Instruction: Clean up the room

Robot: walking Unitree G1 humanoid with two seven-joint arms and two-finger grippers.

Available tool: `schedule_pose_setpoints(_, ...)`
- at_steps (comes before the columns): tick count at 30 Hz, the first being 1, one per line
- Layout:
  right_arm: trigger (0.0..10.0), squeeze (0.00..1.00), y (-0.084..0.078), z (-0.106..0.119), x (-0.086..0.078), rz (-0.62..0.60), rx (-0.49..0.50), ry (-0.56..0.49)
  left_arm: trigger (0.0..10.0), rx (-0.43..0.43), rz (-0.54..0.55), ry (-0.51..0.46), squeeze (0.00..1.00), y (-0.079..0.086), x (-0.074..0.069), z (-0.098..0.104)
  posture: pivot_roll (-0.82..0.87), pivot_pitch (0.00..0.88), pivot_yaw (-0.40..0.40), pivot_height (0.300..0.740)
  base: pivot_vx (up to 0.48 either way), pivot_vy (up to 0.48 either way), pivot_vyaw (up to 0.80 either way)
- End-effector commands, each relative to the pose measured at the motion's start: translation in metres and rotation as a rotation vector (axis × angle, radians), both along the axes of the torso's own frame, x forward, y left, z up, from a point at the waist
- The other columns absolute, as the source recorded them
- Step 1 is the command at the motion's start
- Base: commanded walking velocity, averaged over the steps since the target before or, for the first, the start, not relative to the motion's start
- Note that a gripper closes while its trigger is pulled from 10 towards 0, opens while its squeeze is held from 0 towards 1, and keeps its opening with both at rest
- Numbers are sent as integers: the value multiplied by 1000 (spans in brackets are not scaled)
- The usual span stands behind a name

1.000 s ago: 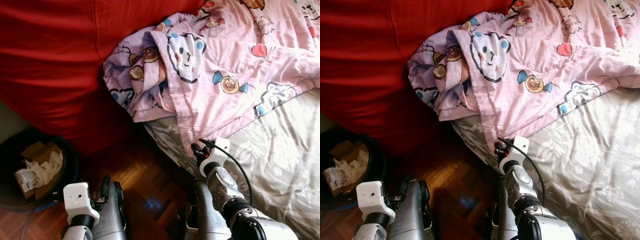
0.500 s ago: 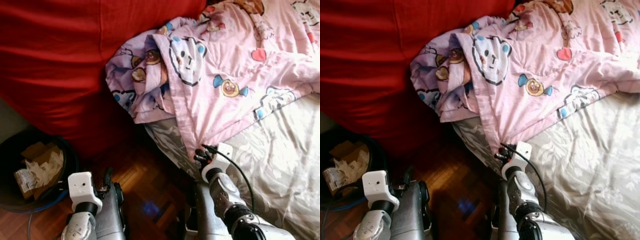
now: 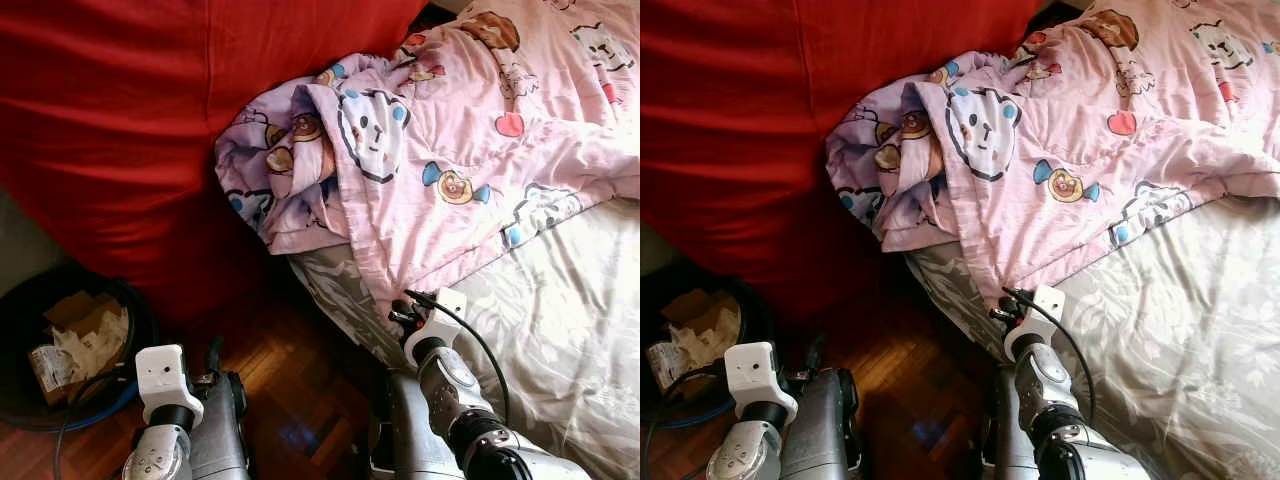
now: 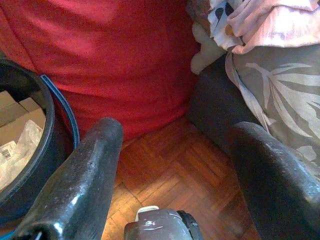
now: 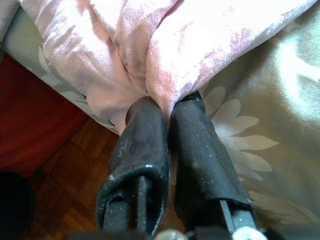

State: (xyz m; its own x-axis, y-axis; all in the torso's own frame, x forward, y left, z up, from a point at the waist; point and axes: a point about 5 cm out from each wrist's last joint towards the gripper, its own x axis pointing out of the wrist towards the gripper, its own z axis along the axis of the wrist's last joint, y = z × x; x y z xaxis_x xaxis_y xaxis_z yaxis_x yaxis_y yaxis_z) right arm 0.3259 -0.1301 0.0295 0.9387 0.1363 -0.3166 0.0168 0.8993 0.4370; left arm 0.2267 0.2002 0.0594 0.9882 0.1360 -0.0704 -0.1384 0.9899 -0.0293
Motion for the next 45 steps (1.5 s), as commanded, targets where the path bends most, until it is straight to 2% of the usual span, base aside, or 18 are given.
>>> schedule_pose_setpoints(1, 0, 0, -3, -10, -8, -15, 9, 38, 10000, 8, 12, 27, 0, 1, -6, -7, 104, 230, -86, 570, 0, 0, 0)
schedule_pose_setpoints(11, 0, 0, -3, -10, -8, -15, 9, 38, 10000, 8, 12, 27, 0, 1, -6, -7, 104, 230, -86, 570, 0, 0, 0)
schedule_pose_setpoints(12, 0, 0, -7, -10, -8, -30, 7, 31, 10000, 9, 14, 22, 0, 2, -2, -8, 97, 218, -87, 570, 0, 0, 0)
schedule_pose_setpoints(13, 0, 0, -23, -5, -10, -81, -34, -49, 10000, -8, 6, 41, 0, 3, 6, -17, 18, 75, -51, 570, 0, 0, 0)
schedule_pose_setpoints(14, 0, 0, -34, -1, -12, -118, -63, -103, 10000, -20, 1, 55, 0, 3, 12, -22, 21, 79, -53, 570, 0, 0, 0)
schedule_pose_setpoints(15, 1098, 0, -41, 2, -14, -142, -83, -139, 10000, -29, -3, 65, 0, 3, 15, -26, 21, 79, -53, 570, 0, 0, 0)
schedule_pose_setpoints(16, 1608, 0, -44, 3, -15, -152, -93, -151, 10000, -34, -5, 71, 0, 3, 17, -27, 24, 85, -55, 570, 0, 0, 0)
schedule_pose_setpoints(17, 3255, 0, -44, 2, -15, -154, -92, -145, 10000, -35, -6, 72, 0, 2, 17, -28, 25, 91, -55, 570, 0, 0, 0)
schedule_pose_setpoints(18, 10000, 0, -44, 1, -15, -154, -97, -132, 10000, -38, -6, 74, 0, 2, 17, -28, 25, 94, -55, 570, 0, 0, 0)
schedule_pose_setpoints(33, 10000, 0, -35, 2, -20, -91, -172, -173, 10000, -48, -4, 96, 0, 1, 13, -42, 24, 113, -53, 570, 0, 0, 0)
schedule_pose_setpoints(45, 10000, 0, -29, 4, -19, -72, -190, -175, 10000, -59, 46, 191, 0, 10, 2, -67, 27, 112, -61, 660, 0, 0, 0)
